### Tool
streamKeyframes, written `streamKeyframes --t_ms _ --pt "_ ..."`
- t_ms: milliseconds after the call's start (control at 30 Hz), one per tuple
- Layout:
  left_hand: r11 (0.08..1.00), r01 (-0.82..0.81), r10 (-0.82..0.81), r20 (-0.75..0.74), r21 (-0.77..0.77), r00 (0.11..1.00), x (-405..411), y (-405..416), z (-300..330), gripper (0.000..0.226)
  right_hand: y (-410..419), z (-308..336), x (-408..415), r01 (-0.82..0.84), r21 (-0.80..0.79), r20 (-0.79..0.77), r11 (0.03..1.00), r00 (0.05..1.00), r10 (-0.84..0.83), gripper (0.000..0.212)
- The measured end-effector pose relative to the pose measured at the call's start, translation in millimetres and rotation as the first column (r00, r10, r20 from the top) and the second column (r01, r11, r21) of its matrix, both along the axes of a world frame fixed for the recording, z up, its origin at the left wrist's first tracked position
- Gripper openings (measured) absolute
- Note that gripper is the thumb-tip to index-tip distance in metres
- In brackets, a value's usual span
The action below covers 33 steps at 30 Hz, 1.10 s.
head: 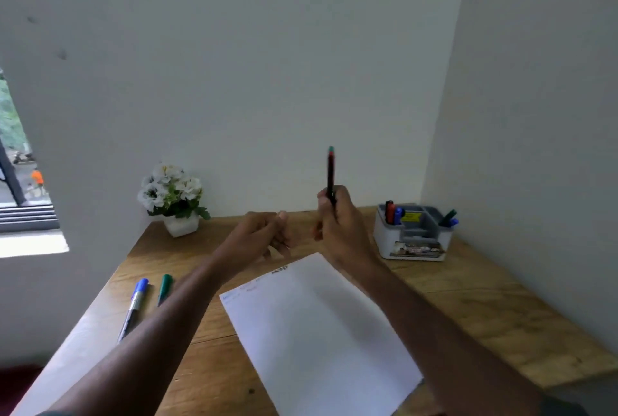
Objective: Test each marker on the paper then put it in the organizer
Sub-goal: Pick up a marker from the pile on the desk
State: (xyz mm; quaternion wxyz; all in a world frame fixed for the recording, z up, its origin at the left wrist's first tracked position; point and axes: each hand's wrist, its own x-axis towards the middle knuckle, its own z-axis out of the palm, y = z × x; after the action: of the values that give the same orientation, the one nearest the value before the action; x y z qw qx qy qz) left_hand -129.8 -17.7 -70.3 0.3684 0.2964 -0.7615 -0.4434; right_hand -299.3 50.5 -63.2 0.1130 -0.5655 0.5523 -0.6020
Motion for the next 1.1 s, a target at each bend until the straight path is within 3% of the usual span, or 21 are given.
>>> streamKeyframes --t_ms 67,133,233,300,433,567,800,1000,1100 --pt "0.998 0.032 -0.029 0.054 -0.05 0.998 -27.8 2.2 9.9 0.049 11.9 16.2 -32.1 0.179 -0.066 -0.189 0.982 0.964 -0.189 0.016" --pt "0.994 0.064 -0.049 0.147 -0.094 0.988 -58.0 3.2 16.4 0.05 22.5 31.8 -70.9 0.305 -0.033 -0.363 0.952 0.884 -0.296 0.025" --pt "0.979 0.131 -0.087 0.26 -0.156 0.962 -101.5 3.8 22.0 0.046 40.9 54.4 -131.8 0.483 0.142 -0.564 0.864 0.757 -0.331 0.028" --pt "0.964 0.171 -0.099 0.319 -0.204 0.942 -126.8 6.5 27.1 0.044 55.0 67.5 -167.9 0.586 0.163 -0.662 0.794 0.661 -0.352 0.028" --pt "0.938 0.221 -0.109 0.38 -0.266 0.919 -160.8 14.4 36.1 0.042 68.1 80.9 -217.1 0.658 0.184 -0.693 0.73 0.613 -0.378 0.022" --pt "0.929 0.245 -0.11 0.428 -0.276 0.897 -172.4 11.3 33.6 0.044 65.6 81.5 -229.2 0.664 0.26 -0.766 0.701 0.584 -0.27 0.019" --pt "0.93 0.234 -0.086 0.451 -0.283 0.889 -164.0 9.2 30.9 0.044 49.7 69.4 -227.8 0.617 0.313 -0.742 0.722 0.633 -0.219 0.014" --pt "0.93 0.203 -0.057 0.423 -0.308 0.904 -140.2 2.1 35.1 0.048 50.8 74.4 -207.3 0.646 0.208 -0.715 0.735 0.613 -0.337 0.012" --pt "0.922 0.169 -0.014 0.407 -0.348 0.913 -120.5 0.7 37.5 0.049 51.4 77.0 -174.2 0.576 0.139 -0.692 0.806 0.639 -0.337 0.014"
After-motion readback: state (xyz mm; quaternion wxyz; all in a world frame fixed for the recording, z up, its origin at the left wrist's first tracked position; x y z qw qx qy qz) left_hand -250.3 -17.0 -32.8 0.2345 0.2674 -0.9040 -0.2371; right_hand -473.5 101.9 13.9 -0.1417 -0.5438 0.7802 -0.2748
